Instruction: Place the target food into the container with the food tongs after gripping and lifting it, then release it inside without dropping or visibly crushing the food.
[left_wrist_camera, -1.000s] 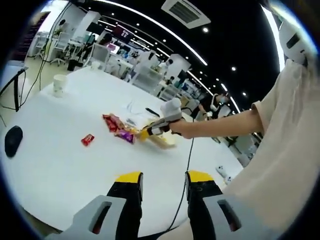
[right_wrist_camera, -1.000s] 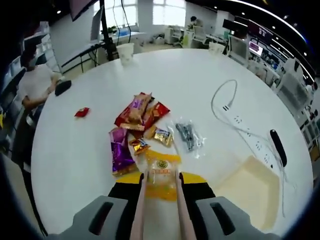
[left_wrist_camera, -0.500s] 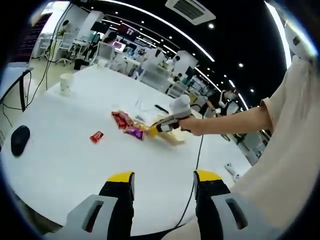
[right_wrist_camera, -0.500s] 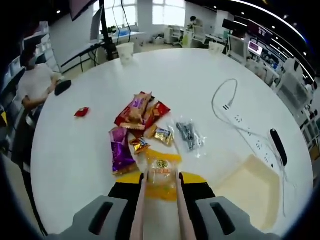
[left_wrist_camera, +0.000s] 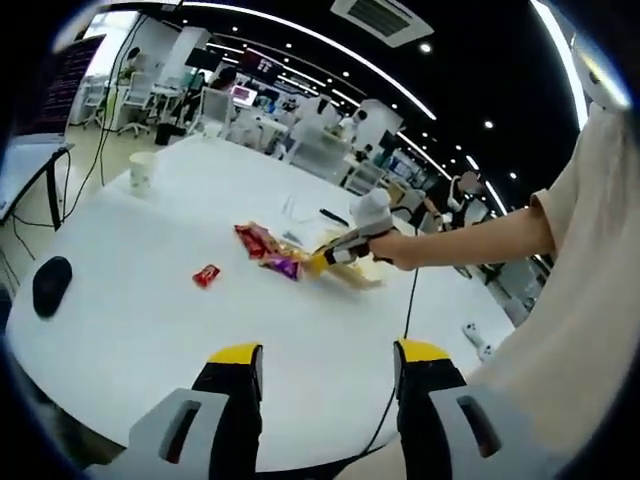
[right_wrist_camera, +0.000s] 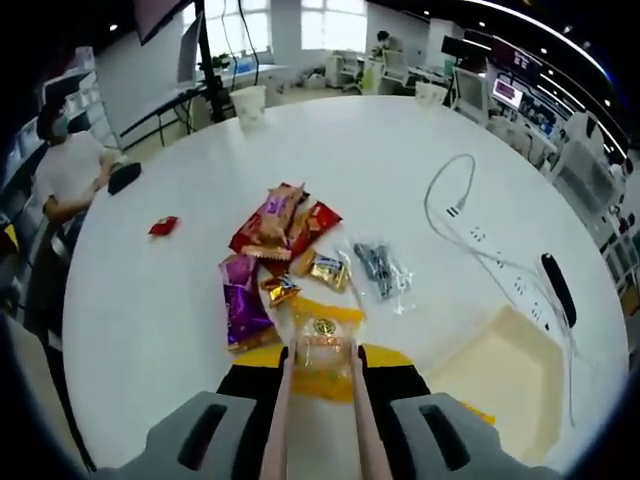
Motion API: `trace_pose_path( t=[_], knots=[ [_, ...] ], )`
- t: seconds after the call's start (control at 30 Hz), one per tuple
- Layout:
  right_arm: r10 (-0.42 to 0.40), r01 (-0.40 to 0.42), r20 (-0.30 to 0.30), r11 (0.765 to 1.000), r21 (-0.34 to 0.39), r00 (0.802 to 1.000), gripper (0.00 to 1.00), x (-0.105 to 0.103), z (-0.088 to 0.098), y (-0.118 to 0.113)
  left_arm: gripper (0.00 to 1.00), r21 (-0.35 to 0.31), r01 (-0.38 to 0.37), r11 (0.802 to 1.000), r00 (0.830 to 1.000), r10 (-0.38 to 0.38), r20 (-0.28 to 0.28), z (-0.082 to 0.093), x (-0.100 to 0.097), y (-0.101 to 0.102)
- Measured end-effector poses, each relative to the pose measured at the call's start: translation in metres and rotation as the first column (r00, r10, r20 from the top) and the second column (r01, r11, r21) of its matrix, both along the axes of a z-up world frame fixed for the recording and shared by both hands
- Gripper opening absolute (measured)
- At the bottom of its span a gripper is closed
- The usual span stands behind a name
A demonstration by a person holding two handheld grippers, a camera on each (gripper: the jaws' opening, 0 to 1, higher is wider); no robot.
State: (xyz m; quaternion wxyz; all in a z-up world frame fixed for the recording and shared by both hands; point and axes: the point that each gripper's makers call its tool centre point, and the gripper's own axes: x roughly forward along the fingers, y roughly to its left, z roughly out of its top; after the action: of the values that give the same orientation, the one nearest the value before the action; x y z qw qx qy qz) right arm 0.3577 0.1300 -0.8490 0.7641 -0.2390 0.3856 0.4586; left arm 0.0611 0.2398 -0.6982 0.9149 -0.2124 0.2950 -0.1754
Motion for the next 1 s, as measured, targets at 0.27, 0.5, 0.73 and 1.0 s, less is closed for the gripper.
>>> trace_pose_path(
  t=[0.27,0.5,0.73,1.0],
  knots=[
    [-0.016,0.016,0.003,1.000,0.006,1.000,0.26,-0.001,0.001,-0.003,0.54,0.016,0.001,1.000,1.000,-0.001,0.008,0.001,0.001,0.000],
    [-0.034,0.033,0.004,0.999,0.020,0.999,0.26,-0.003,0.004,-0.006,0.53,0.009,-0.004,1.000,1.000,0.004,0.007,0.003,-0.002,0.002],
    [-0.048,0.047,0.020,0.998,0.044,0.999,0.25,-0.002,0.013,-0.010,0.53,0.004,0.002,1.000,1.000,-0.003,0.018,0.007,0.002,-0.002],
    [-0.064,0.060,0.051,0.994,0.093,0.997,0.25,-0.010,0.038,-0.009,0.53,0.001,0.039,0.999,0.999,-0.039,0.030,0.012,0.009,-0.010]
  ],
)
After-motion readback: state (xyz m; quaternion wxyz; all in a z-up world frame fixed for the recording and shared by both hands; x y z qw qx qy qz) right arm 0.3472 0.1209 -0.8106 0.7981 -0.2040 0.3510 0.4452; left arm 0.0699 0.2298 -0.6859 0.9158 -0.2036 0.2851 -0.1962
